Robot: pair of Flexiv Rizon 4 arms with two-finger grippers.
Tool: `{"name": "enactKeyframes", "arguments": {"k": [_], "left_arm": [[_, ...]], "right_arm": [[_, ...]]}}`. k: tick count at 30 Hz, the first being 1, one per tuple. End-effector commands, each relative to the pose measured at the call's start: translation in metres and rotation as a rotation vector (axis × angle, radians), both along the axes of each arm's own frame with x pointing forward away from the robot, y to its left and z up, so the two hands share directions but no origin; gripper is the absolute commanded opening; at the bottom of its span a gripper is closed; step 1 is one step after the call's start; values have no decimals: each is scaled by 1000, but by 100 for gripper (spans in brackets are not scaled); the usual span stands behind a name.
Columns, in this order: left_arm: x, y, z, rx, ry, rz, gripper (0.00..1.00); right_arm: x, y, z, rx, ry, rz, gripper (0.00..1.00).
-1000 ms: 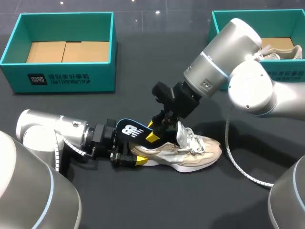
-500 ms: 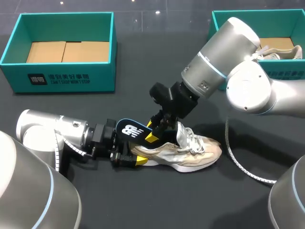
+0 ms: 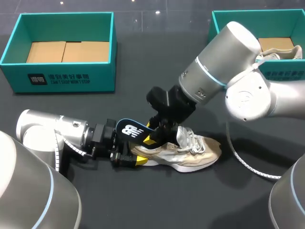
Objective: Take the shoe out of the shoebox, open the shoe tongue, remove and reinsert the insole, then place the shoe into the shoebox
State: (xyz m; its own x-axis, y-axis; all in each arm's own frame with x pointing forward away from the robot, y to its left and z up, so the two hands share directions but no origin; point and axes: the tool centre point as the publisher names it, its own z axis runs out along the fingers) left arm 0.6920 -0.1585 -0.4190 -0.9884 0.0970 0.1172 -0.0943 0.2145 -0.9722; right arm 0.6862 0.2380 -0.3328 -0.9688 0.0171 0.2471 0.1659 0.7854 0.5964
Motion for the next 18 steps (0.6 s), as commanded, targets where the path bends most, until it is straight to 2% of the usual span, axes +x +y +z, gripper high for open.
{"name": "enactKeyframes", "arguments": {"k": [1, 18], "left_arm": [[1, 0, -1, 1, 1, 0, 0], [1, 0, -1, 1, 1, 0, 0]], "right_arm": [[-4, -3, 1, -2, -14, -12, 46], [0, 1, -4, 3, 23, 32, 37]]}}
